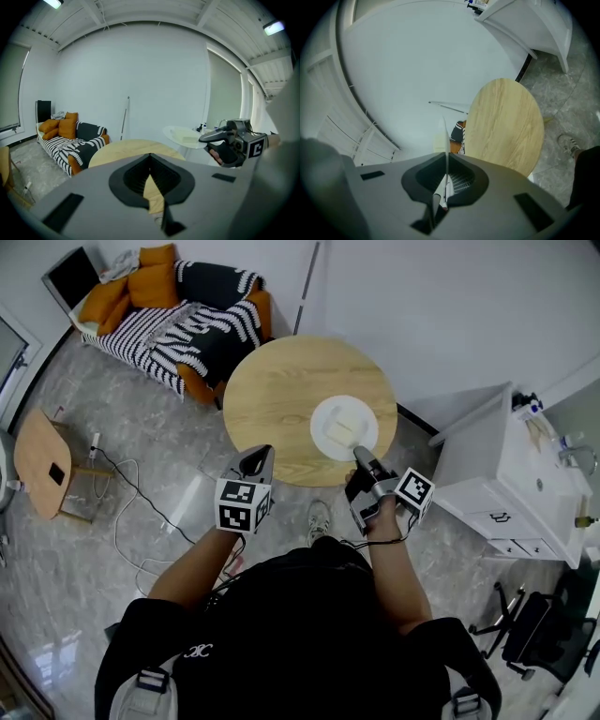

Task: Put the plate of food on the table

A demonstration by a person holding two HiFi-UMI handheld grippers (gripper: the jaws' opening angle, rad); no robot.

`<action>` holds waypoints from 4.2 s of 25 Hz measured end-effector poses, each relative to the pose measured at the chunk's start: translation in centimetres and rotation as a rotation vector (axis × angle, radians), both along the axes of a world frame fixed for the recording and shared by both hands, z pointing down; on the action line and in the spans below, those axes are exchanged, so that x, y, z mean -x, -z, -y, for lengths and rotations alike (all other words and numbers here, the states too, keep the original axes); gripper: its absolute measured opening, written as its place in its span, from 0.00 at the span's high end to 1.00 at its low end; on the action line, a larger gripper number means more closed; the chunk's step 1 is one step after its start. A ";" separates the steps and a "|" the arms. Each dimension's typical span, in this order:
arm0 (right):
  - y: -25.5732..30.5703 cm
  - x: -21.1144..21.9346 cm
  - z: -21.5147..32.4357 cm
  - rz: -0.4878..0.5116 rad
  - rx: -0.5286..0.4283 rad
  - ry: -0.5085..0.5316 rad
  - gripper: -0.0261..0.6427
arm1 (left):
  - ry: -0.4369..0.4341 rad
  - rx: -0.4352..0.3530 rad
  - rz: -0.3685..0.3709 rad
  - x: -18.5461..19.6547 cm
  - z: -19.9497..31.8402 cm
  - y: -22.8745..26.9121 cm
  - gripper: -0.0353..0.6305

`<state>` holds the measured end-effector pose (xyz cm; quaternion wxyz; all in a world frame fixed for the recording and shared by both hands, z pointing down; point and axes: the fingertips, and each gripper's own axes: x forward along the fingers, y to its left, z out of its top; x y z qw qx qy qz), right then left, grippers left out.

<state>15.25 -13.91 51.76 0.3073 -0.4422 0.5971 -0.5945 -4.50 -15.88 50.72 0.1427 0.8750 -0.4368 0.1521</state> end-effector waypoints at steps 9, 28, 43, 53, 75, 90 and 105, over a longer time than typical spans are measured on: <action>-0.8 -1.7 5.5 -0.066 -0.010 0.205 0.93 | 0.052 0.016 0.016 -3.2 5.4 0.0 0.94; -8.0 -4.0 13.2 0.007 -0.026 0.508 0.93 | 0.178 0.086 0.057 -6.9 9.7 -1.7 0.94; -14.7 -2.9 15.1 0.014 0.093 0.477 0.93 | 0.172 0.055 0.113 -4.1 11.6 -1.4 0.94; -17.5 -2.0 16.2 -0.020 0.142 0.491 0.93 | 0.191 0.055 0.063 -1.7 12.5 -0.9 0.94; -20.7 -0.8 17.1 -0.158 0.310 0.468 0.93 | 0.170 0.060 0.069 0.1 14.1 -0.7 0.94; -21.6 -1.6 15.9 -0.553 0.442 0.551 0.84 | 0.102 0.056 0.072 -0.7 14.8 -1.3 0.94; -18.5 -3.9 16.4 -0.903 0.396 0.426 0.90 | 0.038 0.033 0.013 -1.3 16.6 -0.7 0.94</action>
